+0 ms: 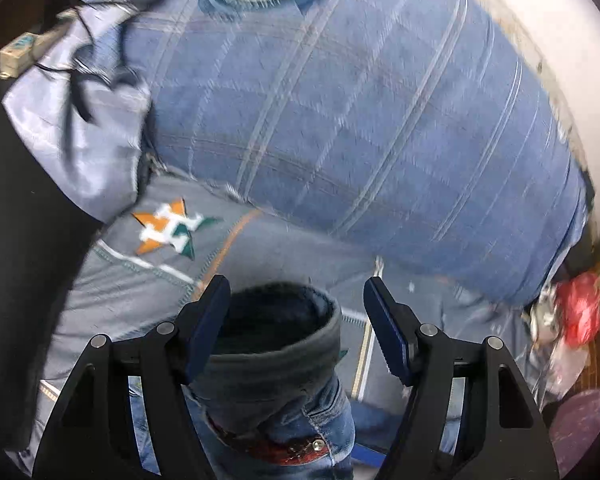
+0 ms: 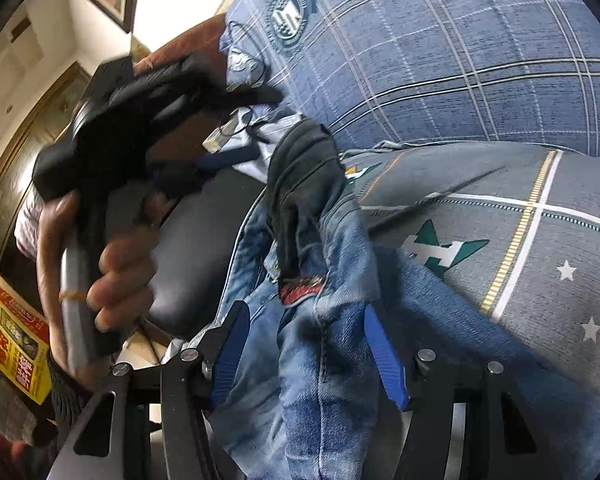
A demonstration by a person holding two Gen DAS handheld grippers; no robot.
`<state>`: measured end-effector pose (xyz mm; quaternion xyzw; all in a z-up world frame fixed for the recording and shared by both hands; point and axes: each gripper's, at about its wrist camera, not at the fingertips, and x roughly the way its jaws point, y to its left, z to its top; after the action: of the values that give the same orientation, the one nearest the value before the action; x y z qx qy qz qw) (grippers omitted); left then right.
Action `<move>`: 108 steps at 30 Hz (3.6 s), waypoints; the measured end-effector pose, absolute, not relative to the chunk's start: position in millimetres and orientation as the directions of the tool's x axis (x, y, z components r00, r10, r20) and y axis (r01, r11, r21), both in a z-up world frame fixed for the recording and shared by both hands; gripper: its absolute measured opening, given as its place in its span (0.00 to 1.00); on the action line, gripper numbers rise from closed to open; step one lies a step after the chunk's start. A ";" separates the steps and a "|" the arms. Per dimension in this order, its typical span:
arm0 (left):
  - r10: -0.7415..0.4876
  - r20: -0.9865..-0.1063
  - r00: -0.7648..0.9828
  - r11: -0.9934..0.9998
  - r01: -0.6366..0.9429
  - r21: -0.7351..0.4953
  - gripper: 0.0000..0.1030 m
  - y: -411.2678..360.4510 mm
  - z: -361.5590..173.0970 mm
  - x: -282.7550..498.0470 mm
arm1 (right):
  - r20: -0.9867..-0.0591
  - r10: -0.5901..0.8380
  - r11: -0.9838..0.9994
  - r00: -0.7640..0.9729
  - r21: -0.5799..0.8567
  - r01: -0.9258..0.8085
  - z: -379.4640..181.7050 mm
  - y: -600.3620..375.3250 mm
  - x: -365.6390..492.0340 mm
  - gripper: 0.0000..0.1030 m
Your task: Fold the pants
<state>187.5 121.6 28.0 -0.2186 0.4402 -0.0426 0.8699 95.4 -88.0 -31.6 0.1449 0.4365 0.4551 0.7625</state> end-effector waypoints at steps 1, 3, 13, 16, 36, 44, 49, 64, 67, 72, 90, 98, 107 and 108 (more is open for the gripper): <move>-0.289 -0.759 0.583 0.903 -0.098 -0.419 0.67 116.5 23.7 188.3 | -0.536 0.820 0.543 0.202 0.616 -0.571 -31.9 -86.6 94.1 0.51; -0.312 -0.770 0.557 0.906 -0.070 -0.418 0.67 108.7 18.9 189.1 | -0.534 0.823 0.537 0.191 0.624 -0.568 -32.6 -85.5 94.0 0.49; -0.307 -0.718 0.625 0.901 -0.051 -0.430 0.09 116.7 18.4 170.0 | -0.527 0.831 0.523 0.179 0.630 -0.574 -30.0 -83.4 88.9 0.15; -0.382 -0.641 0.665 0.833 -0.053 -0.551 0.09 137.3 32.3 158.4 | -0.511 0.835 0.524 0.205 0.624 -0.580 -21.0 -86.2 85.3 0.10; -0.392 -0.473 0.789 0.645 -0.131 -0.753 0.07 203.4 35.8 33.7 | -0.448 0.883 0.435 0.142 0.665 -0.607 5.6 -80.9 47.6 0.04; -0.385 -0.494 0.780 0.569 -0.222 -0.792 0.07 223.5 8.2 -21.3 | -0.460 0.885 0.398 0.072 0.667 -0.629 -3.5 -65.0 23.2 0.02; -0.255 -0.621 0.741 0.621 -0.366 -0.693 0.06 227.5 -2.0 -46.9 | -0.467 0.884 0.368 0.016 0.674 -0.640 -13.0 -51.4 7.1 0.02; -0.187 -0.622 0.760 0.522 -0.459 -0.719 0.11 244.4 -44.2 -71.9 | -0.582 0.772 0.541 0.256 0.389 -0.746 1.1 -50.0 -47.7 0.78; -0.198 -0.613 0.765 0.519 -0.449 -0.727 0.12 242.3 -49.8 -66.5 | -0.653 0.717 0.582 0.244 0.368 -0.725 -27.3 -43.6 -35.0 0.67; -0.176 -0.603 0.778 0.551 -0.429 -0.715 0.44 240.7 -45.9 -62.8 | -0.718 0.641 0.639 0.271 0.304 -0.707 -60.3 -29.7 -27.9 0.34; -0.030 -0.632 0.774 0.611 -0.486 -0.625 0.13 231.7 -40.7 -71.0 | -0.702 0.678 0.607 0.218 0.368 -0.704 -38.4 -36.8 -41.0 0.10; -0.030 -0.662 0.749 0.589 -0.522 -0.617 0.37 233.6 -44.5 -70.0 | -0.712 0.692 0.605 0.118 0.483 -0.633 -73.1 -35.6 -24.0 0.11; -0.006 -0.601 0.799 0.715 -0.417 -0.562 0.57 201.4 -16.4 -68.4 | -0.622 0.747 0.618 0.237 0.518 -0.591 -15.5 -91.8 -36.1 0.62; -0.001 -0.599 0.801 0.715 -0.418 -0.561 0.58 200.1 -14.6 -71.0 | -0.619 0.743 0.628 0.252 0.516 -0.583 -12.4 -98.2 -38.5 0.62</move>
<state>-71.0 200.1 -14.6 -0.3586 0.2926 0.1186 0.8785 -38.5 -98.2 -12.4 0.0906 0.4426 0.4218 0.7861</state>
